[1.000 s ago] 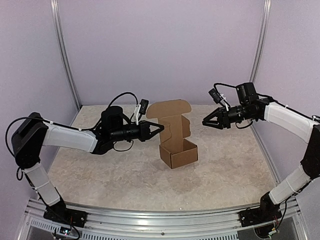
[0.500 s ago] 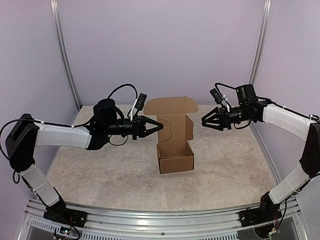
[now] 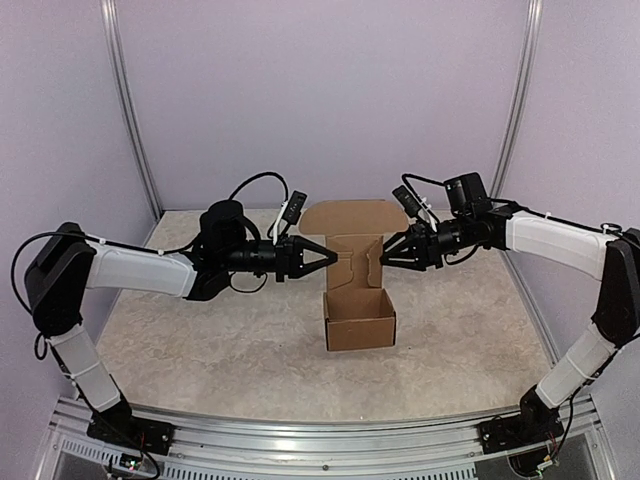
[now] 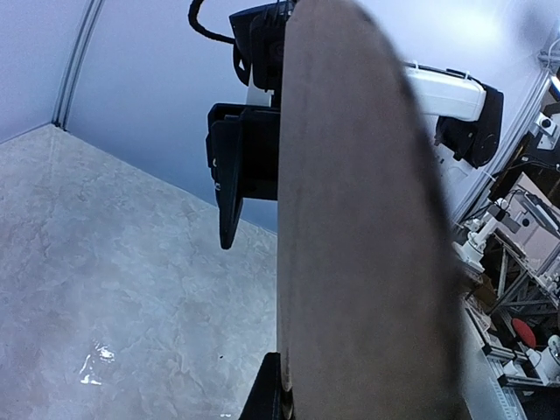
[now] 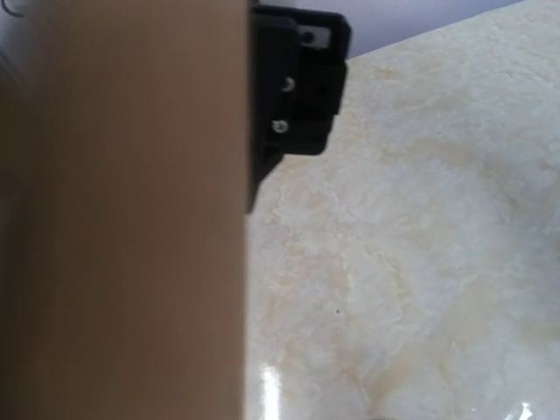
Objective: Fold the paper box
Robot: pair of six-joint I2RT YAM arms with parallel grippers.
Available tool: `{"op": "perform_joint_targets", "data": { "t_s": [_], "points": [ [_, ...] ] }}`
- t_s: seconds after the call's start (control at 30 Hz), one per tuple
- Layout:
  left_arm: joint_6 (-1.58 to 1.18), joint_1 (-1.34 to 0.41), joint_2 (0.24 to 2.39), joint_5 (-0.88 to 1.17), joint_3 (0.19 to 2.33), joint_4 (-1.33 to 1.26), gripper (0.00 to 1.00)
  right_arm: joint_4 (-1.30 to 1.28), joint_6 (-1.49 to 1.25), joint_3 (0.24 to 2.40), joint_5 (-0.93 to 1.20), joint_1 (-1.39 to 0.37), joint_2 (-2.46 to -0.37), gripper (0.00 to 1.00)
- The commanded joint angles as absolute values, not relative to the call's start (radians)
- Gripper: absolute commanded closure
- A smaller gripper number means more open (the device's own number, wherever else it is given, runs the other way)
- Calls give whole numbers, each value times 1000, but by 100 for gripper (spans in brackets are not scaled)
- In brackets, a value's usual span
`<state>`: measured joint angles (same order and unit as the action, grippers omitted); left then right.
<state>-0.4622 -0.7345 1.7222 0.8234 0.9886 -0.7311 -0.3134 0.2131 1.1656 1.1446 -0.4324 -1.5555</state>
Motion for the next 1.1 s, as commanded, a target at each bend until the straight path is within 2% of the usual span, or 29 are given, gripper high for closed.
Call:
{"op": "perform_joint_targets", "data": {
  "t_s": [0.0,0.27,0.37,0.47,0.6,0.73,0.8,0.83,0.97,1.07],
  "points": [
    [-475,-758,1748,841,1034,-769,100,-259,175,1188,1176,-471,-1575,68],
    [-487,-753,1758,843,1028,-773,100,-185,105,1157,1218,-471,-1576,89],
    [-504,-752,1758,831,1021,-795,100,-115,42,1133,1222,-472,-1573,91],
    [-532,-752,1765,826,1016,-832,100,-93,23,1126,1217,-481,-1569,83],
    [-561,-756,1777,806,1006,-880,100,-70,4,1120,1207,-488,-1569,82],
    [-570,-758,1785,792,1001,-892,100,-28,-47,1109,1210,-488,-1563,97],
    [-564,-756,1779,779,994,-884,100,-42,-32,1110,1201,-488,-1559,100],
    [-562,-754,1775,768,989,-873,97,-50,-25,1111,1195,-489,-1555,100],
    [-523,-735,1726,690,963,-743,70,-102,32,1112,1157,-488,-1546,100],
    [-460,-726,1640,571,922,-622,58,-151,82,1111,1087,-488,-1536,100]
  ]
}}
